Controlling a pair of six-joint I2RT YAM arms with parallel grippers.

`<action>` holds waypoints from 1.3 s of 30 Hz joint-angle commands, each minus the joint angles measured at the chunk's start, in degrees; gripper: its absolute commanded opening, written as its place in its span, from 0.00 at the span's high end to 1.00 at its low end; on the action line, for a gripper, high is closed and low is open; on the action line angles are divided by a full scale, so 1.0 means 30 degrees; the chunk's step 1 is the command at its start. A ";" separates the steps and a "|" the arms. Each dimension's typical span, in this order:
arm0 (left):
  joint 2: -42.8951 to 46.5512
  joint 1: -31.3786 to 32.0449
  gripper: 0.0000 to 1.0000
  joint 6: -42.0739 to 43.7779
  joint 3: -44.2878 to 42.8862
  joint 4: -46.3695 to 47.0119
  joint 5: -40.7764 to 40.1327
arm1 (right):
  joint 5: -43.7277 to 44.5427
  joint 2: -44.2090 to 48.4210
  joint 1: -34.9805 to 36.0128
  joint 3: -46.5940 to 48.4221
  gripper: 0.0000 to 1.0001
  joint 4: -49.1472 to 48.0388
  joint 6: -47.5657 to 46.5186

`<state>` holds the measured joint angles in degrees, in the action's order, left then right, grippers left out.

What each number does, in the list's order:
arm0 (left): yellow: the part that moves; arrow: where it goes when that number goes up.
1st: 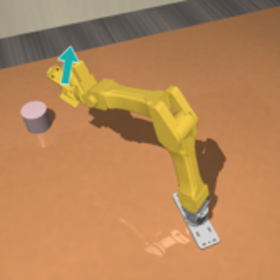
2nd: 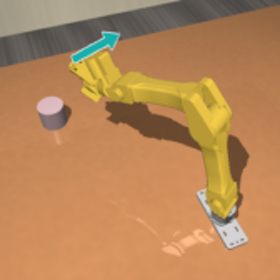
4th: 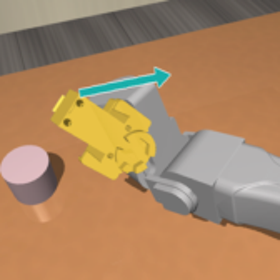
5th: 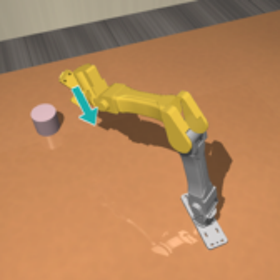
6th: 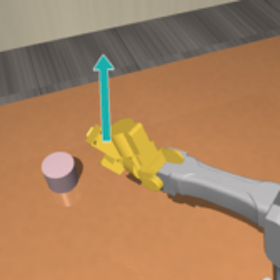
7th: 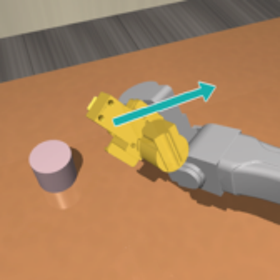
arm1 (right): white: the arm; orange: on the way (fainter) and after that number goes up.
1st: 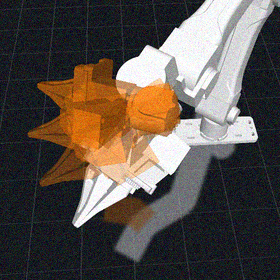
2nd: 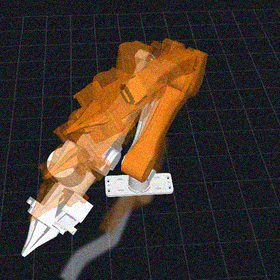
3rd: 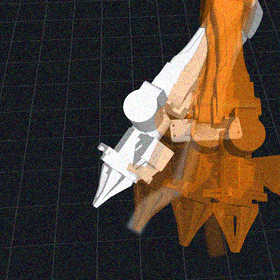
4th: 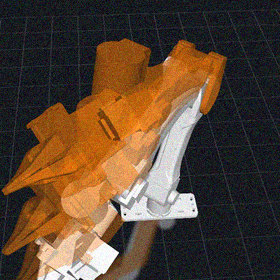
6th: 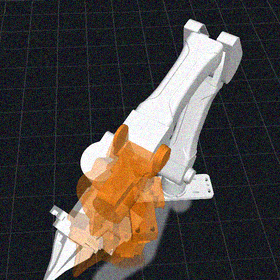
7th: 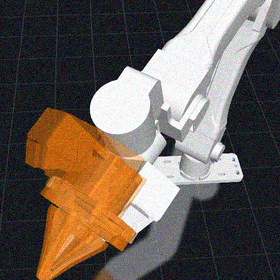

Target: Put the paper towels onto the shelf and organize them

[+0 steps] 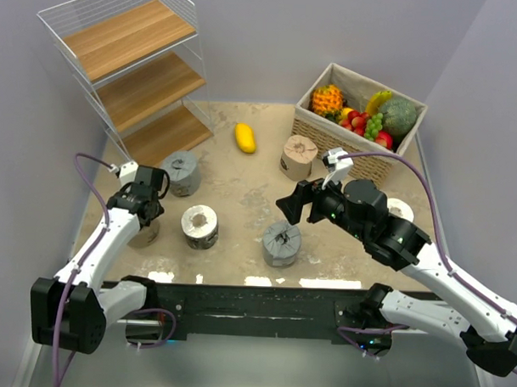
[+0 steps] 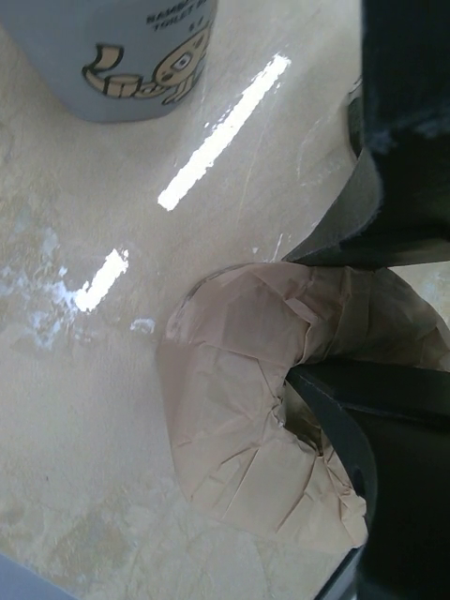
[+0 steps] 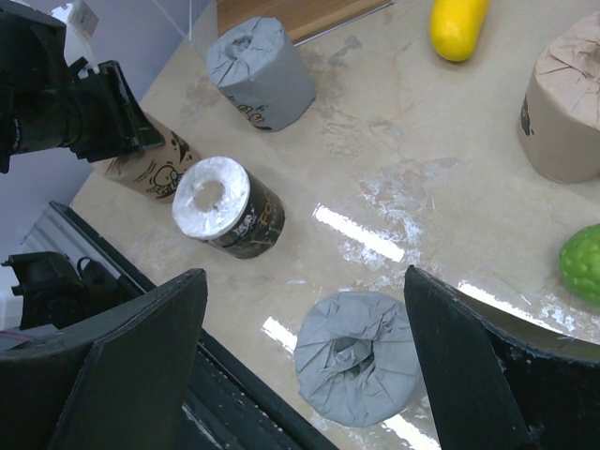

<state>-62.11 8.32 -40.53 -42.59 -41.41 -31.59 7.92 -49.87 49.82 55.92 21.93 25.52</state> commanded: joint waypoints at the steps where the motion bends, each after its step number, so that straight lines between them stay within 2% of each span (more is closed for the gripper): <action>1: 0.1101 0.0566 0.68 0.1381 -0.0686 0.0650 0.1156 | -0.0209 -0.0251 0.0033 0.1104 0.11 -0.0163 0.0049; 8: 0.3004 0.2350 0.73 0.2552 -0.1886 0.0180 0.1565 | 0.0200 -0.0926 0.0033 0.2013 0.11 0.0305 -0.0274; 16: 0.2011 0.4900 0.80 0.4281 -0.5898 -0.2192 0.1449 | 0.0231 -0.1687 0.0004 0.2950 0.12 0.0453 -0.0216; 20: 0.2040 0.5255 0.80 0.5072 -0.7770 -0.2807 0.1566 | -0.0033 -0.2098 0.0033 0.3303 0.12 0.0365 0.0019; 27: 0.1250 0.5284 0.80 0.8116 -1.1404 -0.3628 0.2591 | -0.0004 -0.2186 0.0033 0.3391 0.12 0.0335 0.0253; 34: -0.0035 0.5284 0.78 1.0813 -1.5389 -0.1610 0.3439 | 0.0142 -0.2040 0.0033 0.3537 0.12 0.0131 0.0458; 39: -0.2292 0.5313 0.78 1.1811 -2.0455 -0.1286 0.3734 | 0.0111 -0.1953 0.0033 0.3976 0.12 0.0423 0.0459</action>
<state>-64.93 24.05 -10.37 -93.01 -51.40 -21.76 7.94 -56.62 49.82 64.42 23.31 26.33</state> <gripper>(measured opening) 0.405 0.884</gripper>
